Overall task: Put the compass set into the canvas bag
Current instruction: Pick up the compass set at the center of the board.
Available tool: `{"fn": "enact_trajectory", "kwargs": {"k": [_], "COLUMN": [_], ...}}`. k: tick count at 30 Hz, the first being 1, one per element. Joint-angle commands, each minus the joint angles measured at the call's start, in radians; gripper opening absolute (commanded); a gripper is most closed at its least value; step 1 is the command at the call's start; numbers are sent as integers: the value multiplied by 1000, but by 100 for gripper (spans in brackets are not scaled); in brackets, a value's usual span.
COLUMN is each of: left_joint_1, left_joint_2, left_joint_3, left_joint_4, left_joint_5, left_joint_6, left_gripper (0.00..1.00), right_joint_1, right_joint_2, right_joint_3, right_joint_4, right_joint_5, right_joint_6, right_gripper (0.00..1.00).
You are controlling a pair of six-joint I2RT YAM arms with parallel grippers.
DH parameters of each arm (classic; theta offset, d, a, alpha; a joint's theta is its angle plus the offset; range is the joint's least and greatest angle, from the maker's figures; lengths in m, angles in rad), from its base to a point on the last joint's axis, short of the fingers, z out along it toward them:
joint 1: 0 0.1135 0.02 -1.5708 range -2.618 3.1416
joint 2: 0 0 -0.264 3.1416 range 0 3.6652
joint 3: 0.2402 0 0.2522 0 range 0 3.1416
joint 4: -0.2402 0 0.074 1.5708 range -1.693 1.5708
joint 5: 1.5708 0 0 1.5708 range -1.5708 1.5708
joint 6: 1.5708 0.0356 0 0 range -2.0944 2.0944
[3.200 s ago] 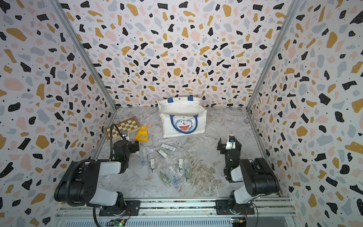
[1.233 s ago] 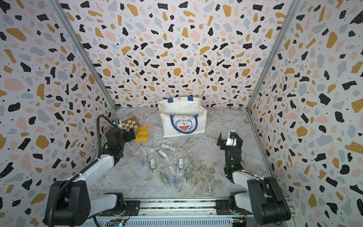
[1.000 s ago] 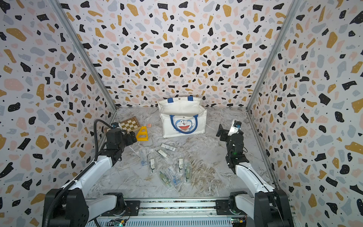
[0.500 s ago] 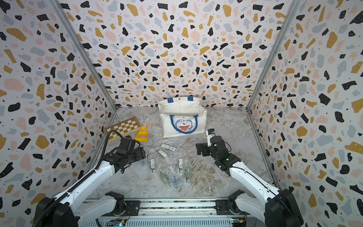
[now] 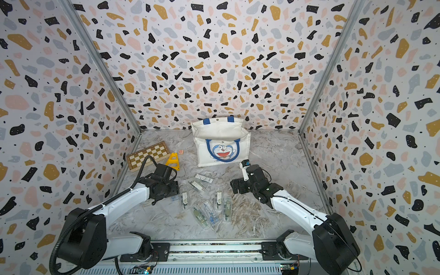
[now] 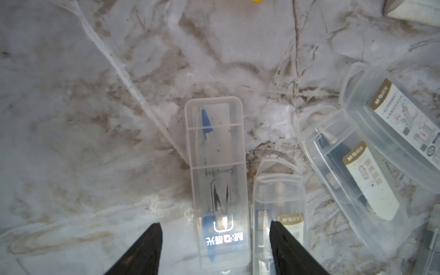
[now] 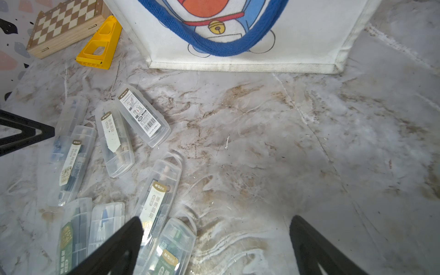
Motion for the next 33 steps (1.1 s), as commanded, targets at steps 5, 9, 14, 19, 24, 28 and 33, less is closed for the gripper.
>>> {"fn": "enact_trajectory", "kwargs": {"k": [5, 9, 14, 19, 24, 28, 33], "left_joint_1": [-4, -4, -5, -9, -19, -44, -147], "left_joint_2": [92, 129, 157, 188, 172, 80, -160], "left_joint_3": [40, 42, 40, 38, 29, 7, -26], "left_joint_4": [15, 36, 37, 54, 57, 72, 129], "left_joint_5": [-18, -19, -45, -36, -31, -5, 38], "left_joint_6": [-1, -15, -29, -29, -21, 17, 165], "left_gripper": [67, 65, 58, 48, 32, 24, 18], "right_joint_1": [4, 5, 8, 9, 8, 8, 8], "right_joint_2": [16, 21, 26, 29, 26, 24, 14], "right_joint_3": [39, 37, 37, 43, 53, 71, 133], "right_joint_4": [15, 33, 40, 50, 53, 42, -1], "right_joint_5": [-31, -46, -51, -58, -79, -134, -251], "right_joint_6": [-13, -12, -10, -5, 12, 16, 29], "right_gripper": [97, 98, 98, 97, 95, 90, 88]}}
